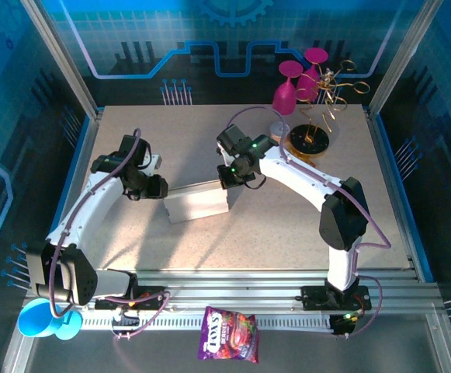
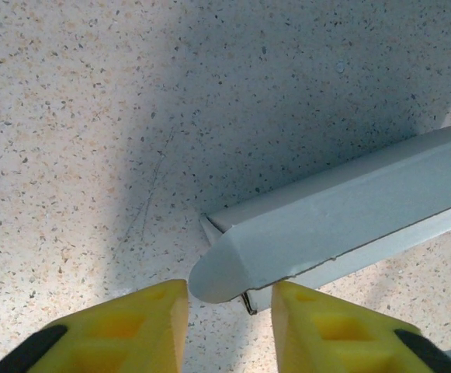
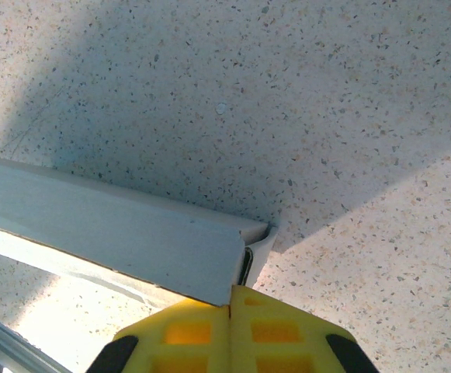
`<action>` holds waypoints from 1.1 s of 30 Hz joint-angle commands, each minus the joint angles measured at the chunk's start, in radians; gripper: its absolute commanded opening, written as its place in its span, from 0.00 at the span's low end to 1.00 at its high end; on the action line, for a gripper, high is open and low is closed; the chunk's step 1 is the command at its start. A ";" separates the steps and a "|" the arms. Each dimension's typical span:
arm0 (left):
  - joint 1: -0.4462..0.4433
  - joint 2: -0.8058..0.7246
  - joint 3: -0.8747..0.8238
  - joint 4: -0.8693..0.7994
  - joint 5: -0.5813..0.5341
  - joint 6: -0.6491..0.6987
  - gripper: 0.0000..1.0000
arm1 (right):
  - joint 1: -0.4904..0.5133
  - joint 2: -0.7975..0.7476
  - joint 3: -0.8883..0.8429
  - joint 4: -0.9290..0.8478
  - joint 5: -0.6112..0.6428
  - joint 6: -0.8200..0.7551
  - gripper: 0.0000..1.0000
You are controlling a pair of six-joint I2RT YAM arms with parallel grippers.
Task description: Fold the paper box
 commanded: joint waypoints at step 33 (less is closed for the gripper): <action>-0.006 0.055 0.108 -0.149 0.033 -0.106 0.14 | -0.003 -0.003 -0.009 -0.036 -0.006 -0.008 0.00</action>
